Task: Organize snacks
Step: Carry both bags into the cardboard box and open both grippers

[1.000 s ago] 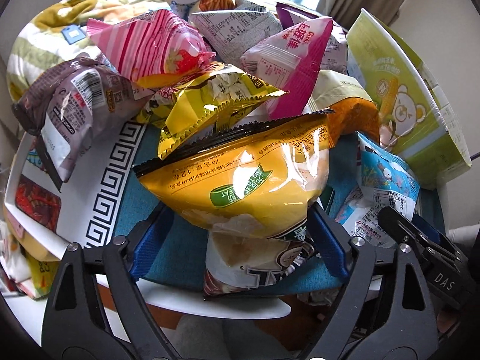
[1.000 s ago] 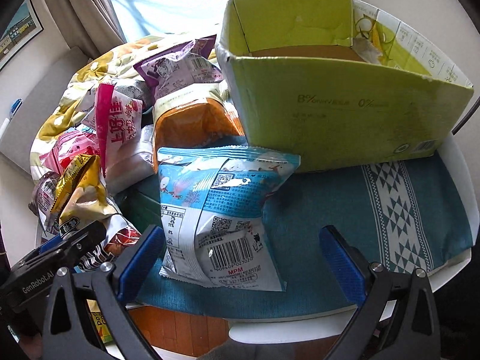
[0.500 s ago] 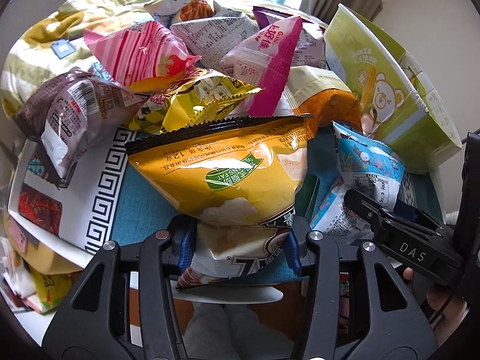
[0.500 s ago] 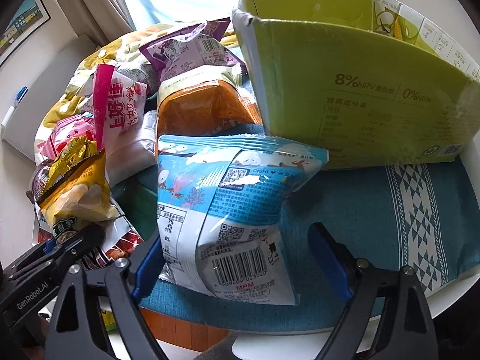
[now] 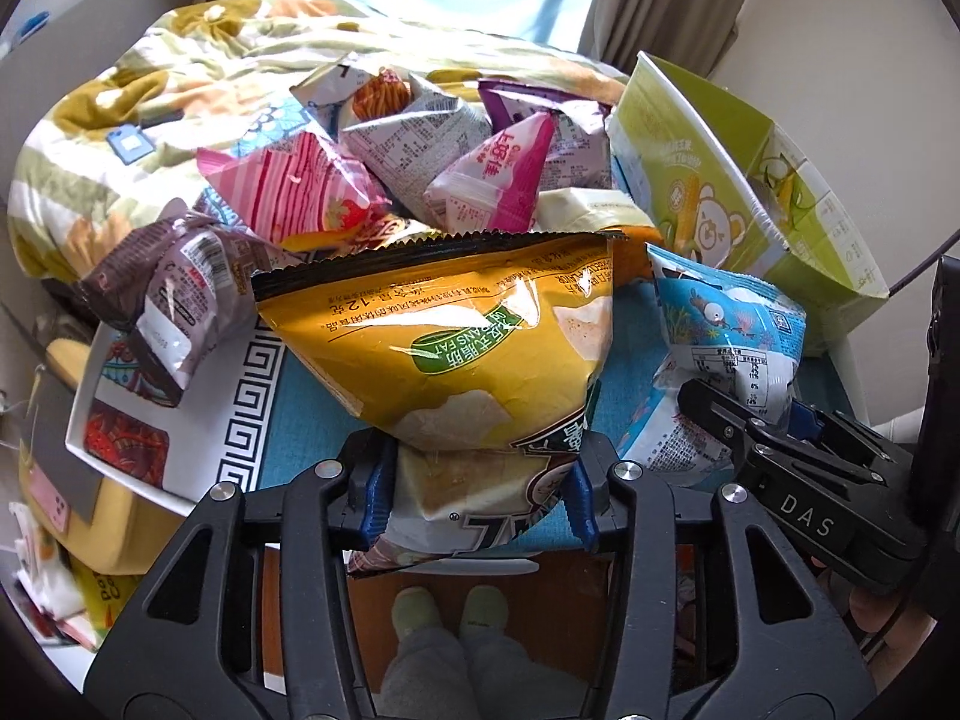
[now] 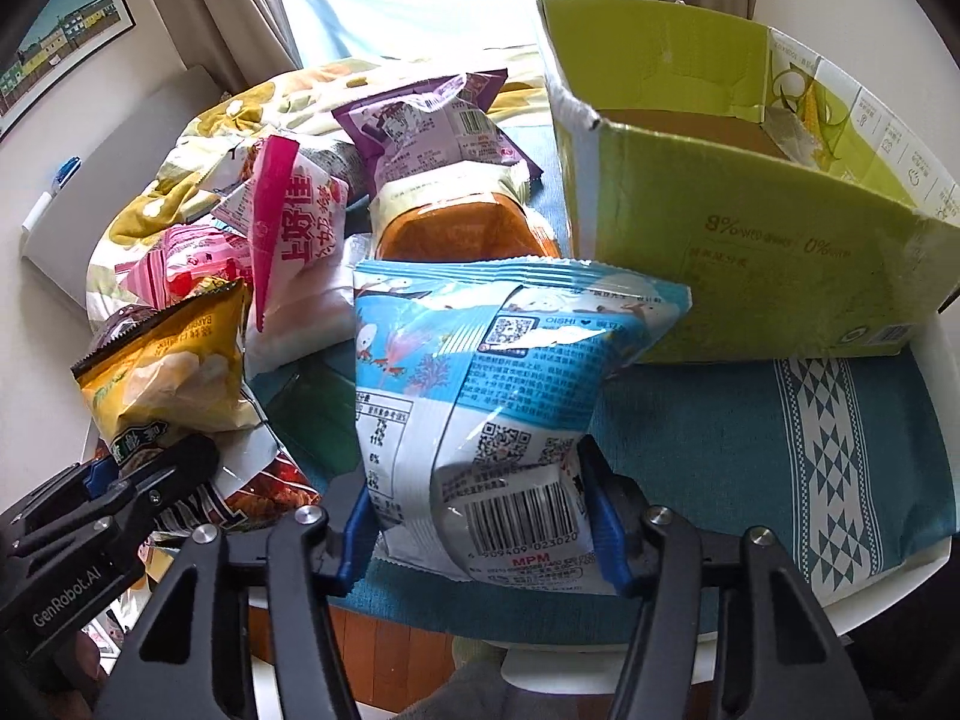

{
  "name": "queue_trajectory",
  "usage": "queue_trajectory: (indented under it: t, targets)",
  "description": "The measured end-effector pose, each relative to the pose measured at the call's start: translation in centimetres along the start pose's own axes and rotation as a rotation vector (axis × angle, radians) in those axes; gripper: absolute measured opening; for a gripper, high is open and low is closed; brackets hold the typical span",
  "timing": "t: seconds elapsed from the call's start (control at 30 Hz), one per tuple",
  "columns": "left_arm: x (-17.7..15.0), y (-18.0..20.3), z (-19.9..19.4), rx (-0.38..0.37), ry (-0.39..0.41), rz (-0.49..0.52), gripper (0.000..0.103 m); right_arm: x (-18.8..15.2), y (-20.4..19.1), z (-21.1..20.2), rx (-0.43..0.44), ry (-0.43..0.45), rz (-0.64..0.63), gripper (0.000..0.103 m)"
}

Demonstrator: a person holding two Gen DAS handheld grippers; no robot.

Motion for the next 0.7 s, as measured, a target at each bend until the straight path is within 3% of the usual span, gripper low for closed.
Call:
queue_trajectory:
  t: [0.23,0.47,0.7]
  targets:
    - [2.2,1.6,-5.7,-0.022,0.082,0.055,0.042,0.8,-1.0,-4.9,-0.003,0.070,-0.005,0.055]
    - [6.8,4.3,-10.0,-0.035,0.162,0.132,0.042,2.5,-0.4,-11.2,-0.008,0.150,0.015,0.055]
    - [12.9,9.9,-9.9,-0.062,0.168,0.183,0.042,7.2,3.3,-15.5,-0.054,0.211,0.008,0.055]
Point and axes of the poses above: each gripper's, at about its wrist camera, not at the fingertips, and z roughly the way its jaws point, y to its right, x to its top, the point moved 10 cm from there along z, roughly the way its jaws point, and after that the axes turned 15 degrees about -y, right-handed, at the moved point
